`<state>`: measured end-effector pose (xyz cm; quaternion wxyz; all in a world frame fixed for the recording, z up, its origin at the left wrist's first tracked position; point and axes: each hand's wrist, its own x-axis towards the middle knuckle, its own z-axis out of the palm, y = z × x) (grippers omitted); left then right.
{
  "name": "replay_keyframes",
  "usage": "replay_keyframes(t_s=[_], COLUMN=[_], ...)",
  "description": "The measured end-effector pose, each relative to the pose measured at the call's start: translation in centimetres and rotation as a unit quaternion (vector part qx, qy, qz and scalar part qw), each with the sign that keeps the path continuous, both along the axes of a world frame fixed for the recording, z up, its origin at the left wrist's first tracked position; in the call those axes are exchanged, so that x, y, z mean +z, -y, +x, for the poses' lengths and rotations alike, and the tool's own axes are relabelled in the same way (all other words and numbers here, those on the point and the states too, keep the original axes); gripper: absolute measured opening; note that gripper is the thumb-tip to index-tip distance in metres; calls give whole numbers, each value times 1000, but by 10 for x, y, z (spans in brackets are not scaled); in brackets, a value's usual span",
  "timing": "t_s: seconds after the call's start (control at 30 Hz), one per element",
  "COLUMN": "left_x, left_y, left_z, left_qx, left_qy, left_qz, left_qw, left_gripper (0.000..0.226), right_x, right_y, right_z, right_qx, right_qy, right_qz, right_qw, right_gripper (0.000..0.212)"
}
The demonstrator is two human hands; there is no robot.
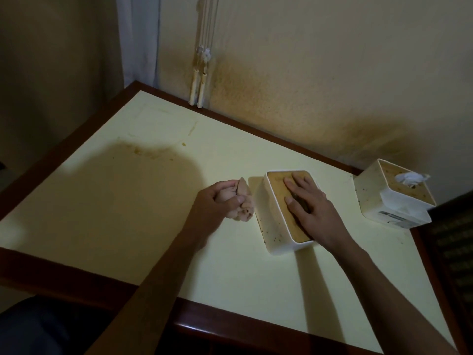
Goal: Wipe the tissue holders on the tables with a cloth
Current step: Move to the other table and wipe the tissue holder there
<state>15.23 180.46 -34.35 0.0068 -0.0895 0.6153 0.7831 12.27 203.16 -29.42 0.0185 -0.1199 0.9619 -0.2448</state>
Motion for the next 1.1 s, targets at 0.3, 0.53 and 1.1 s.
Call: replay_keyframes(t_s=[0.3,0.53,1.1], left_x=[13,9,19], left_y=[-24,-37,-54], left_z=[-22,-24,2], left_qx=[-9,41,-79], left_qy=[-117,-133,-266], left_qz=[-164,-205,-460], left_qw=[979,969,844], left_gripper=[39,36,49], right_x=[-7,-4,0], right_y=[-5,-4,-3], right_z=[-2,-3,0], right_qx=[8,23,21], right_qy=[-12,-18,3], right_qz=[0,-6,-52], right_qw=[1000,1000,998], right_gripper=[63,53,49])
